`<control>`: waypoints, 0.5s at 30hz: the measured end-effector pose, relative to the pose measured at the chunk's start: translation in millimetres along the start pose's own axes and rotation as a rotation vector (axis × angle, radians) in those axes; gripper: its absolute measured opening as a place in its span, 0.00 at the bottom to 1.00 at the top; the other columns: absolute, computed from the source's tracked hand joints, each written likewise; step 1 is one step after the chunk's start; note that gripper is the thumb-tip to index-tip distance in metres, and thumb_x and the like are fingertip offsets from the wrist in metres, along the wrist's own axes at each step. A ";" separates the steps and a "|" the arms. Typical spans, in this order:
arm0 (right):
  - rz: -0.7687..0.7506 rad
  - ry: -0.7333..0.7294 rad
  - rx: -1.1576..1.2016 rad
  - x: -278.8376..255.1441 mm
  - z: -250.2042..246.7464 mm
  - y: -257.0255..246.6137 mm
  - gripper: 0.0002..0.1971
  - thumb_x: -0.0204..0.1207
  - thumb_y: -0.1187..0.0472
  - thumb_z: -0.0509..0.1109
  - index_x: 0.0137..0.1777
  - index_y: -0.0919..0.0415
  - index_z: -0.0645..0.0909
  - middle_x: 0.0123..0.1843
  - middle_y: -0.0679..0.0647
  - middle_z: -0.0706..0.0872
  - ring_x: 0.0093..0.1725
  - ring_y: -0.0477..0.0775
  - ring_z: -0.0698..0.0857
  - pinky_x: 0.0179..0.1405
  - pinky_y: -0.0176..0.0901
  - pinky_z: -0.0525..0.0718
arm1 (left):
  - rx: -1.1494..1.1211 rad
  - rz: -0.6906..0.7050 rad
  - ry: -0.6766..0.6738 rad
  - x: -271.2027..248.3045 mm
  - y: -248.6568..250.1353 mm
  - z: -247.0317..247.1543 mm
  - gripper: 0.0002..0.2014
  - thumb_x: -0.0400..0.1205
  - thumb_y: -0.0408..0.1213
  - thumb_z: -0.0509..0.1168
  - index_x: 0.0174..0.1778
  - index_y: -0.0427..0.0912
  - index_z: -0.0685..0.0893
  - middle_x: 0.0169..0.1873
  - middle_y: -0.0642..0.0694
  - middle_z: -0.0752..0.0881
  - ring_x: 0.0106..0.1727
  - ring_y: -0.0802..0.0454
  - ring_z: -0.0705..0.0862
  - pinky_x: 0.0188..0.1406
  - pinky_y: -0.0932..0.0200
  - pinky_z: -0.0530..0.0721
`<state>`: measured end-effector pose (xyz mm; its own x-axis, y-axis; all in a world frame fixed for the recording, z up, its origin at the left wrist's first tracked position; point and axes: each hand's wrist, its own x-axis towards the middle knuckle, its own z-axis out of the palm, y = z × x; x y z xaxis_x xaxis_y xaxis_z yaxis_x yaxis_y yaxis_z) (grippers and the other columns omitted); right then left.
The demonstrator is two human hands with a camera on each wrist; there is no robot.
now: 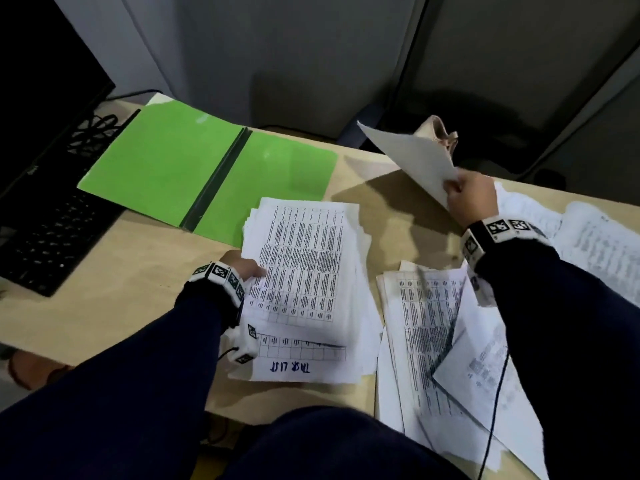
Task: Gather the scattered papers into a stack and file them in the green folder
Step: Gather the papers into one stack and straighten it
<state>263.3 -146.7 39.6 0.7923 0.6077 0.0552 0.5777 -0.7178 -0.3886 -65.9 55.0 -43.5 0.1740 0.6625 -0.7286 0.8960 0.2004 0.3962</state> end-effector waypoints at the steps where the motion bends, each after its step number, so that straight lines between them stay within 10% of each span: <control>1: -0.017 0.056 -0.015 -4.7 -10.8 -0.6 0.11 0.76 0.67 0.63 0.54 0.67 0.83 0.51 0.74 0.86 0.54 0.74 0.83 0.49 0.56 0.78 | -0.003 -0.001 0.004 1.2 -0.7 0.3 0.25 0.74 0.37 0.75 0.65 0.31 0.80 0.63 0.35 0.84 0.60 0.37 0.83 0.64 0.46 0.78; 9: -0.249 0.584 -0.342 -46.9 -72.4 -4.8 0.12 0.67 0.67 0.63 0.48 0.60 0.83 0.42 0.59 0.87 0.40 0.65 0.85 0.34 0.49 0.77 | 0.077 0.114 0.122 -9.1 2.4 16.5 0.23 0.77 0.31 0.71 0.67 0.26 0.77 0.62 0.32 0.83 0.65 0.35 0.81 0.60 0.51 0.79; 15: -0.040 0.591 -0.435 -66.3 -117.5 -14.7 0.10 0.64 0.71 0.58 0.41 0.66 0.80 0.39 0.65 0.85 0.39 0.67 0.83 0.31 0.49 0.77 | 0.124 0.178 0.152 -7.1 -7.8 19.3 0.23 0.77 0.30 0.70 0.67 0.27 0.77 0.63 0.30 0.82 0.66 0.35 0.82 0.62 0.50 0.79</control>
<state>225.4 -216.4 149.7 0.6716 0.4401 0.5960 0.5370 -0.8434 0.0176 -66.2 34.8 -52.2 0.2785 0.7822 -0.5573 0.9017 -0.0133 0.4321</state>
